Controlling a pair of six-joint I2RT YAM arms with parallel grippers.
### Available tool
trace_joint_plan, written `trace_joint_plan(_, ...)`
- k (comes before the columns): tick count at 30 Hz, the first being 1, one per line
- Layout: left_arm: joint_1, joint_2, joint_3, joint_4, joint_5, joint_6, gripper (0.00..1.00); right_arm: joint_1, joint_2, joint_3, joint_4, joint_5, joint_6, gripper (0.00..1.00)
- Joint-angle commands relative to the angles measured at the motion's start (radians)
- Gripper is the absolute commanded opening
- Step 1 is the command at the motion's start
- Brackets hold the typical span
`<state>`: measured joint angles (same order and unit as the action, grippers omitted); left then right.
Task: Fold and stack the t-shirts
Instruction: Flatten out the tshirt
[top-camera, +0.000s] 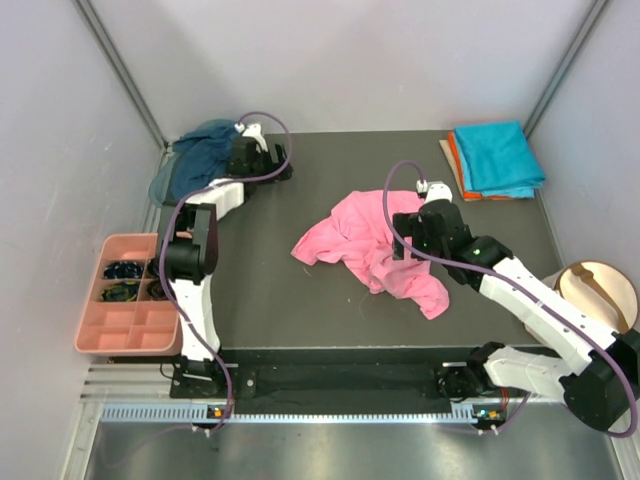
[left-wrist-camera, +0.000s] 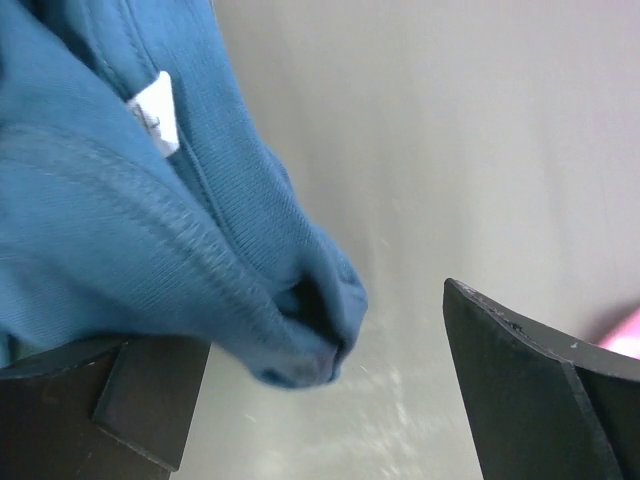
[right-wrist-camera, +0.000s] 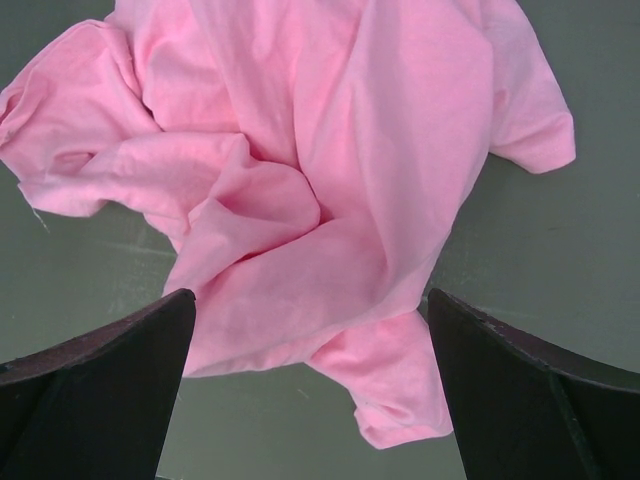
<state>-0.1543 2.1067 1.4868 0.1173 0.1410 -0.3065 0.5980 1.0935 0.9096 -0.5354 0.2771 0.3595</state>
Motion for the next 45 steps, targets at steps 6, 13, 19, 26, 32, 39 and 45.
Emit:
trace_joint_plan(6,0.136,0.058,0.090,0.047,-0.050,0.037,0.99,-0.001,-0.003,0.008,0.035,-0.015,-0.002,0.99)
trace_joint_plan(13,0.219,0.076,0.098,0.070,-0.049,0.029,0.99,-0.001,0.005,0.012,0.032,-0.021,-0.004,0.99)
trace_joint_plan(19,0.234,0.114,0.141,0.096,-0.083,0.027,0.99,0.000,0.005,0.014,0.018,-0.029,0.004,0.99)
trace_joint_plan(26,0.240,0.177,0.254,0.111,-0.132,0.040,0.99,0.000,-0.020,0.003,-0.005,-0.015,0.013,0.99)
trace_joint_plan(32,0.239,0.128,0.230,0.082,-0.098,0.004,0.99,0.000,-0.017,-0.002,0.009,-0.021,0.018,0.99)
trace_joint_plan(39,0.199,-0.077,0.089,0.021,-0.066,-0.068,0.99,-0.001,0.009,0.002,0.032,-0.058,0.019,0.99)
trace_joint_plan(45,0.124,-0.257,-0.039,-0.079,-0.107,-0.054,0.99,0.000,0.011,-0.003,0.049,-0.090,0.015,0.99)
